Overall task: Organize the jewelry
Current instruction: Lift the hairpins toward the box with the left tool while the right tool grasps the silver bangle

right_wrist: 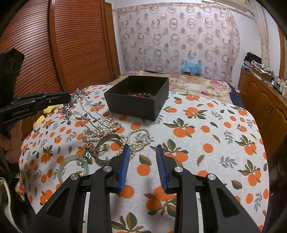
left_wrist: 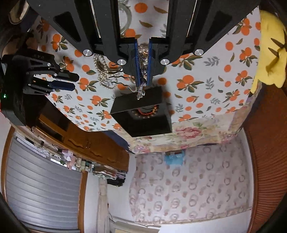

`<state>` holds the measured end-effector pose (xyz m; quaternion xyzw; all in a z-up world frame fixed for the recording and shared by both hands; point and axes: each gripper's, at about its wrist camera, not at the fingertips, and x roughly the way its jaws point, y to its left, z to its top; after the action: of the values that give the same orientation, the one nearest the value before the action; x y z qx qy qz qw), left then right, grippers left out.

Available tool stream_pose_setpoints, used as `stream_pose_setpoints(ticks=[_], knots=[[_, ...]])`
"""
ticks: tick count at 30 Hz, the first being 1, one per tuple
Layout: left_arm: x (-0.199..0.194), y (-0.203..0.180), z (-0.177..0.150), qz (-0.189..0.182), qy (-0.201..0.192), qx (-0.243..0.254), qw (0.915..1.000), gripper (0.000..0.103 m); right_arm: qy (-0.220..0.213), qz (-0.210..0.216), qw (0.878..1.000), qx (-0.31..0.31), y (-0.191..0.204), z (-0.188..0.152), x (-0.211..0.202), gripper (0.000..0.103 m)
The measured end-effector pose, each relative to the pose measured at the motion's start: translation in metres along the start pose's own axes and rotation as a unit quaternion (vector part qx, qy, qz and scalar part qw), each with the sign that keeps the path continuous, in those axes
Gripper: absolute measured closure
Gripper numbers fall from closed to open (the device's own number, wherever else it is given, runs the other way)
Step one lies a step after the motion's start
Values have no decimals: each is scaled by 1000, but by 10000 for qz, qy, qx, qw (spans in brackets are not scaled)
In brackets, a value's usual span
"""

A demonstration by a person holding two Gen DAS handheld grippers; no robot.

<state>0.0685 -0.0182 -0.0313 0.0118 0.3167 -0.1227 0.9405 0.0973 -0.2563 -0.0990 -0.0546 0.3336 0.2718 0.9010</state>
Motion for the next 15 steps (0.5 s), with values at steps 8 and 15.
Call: stream_pose_setpoints(ticks=[8,15], knots=[[-6,16,-10,42,8,-196,9998,97,140,251,9995,-145,18,3,14,71],[-8,24,-16,74,-7,-301,9995,97,483,285,9983,-174,21,13,42,80]])
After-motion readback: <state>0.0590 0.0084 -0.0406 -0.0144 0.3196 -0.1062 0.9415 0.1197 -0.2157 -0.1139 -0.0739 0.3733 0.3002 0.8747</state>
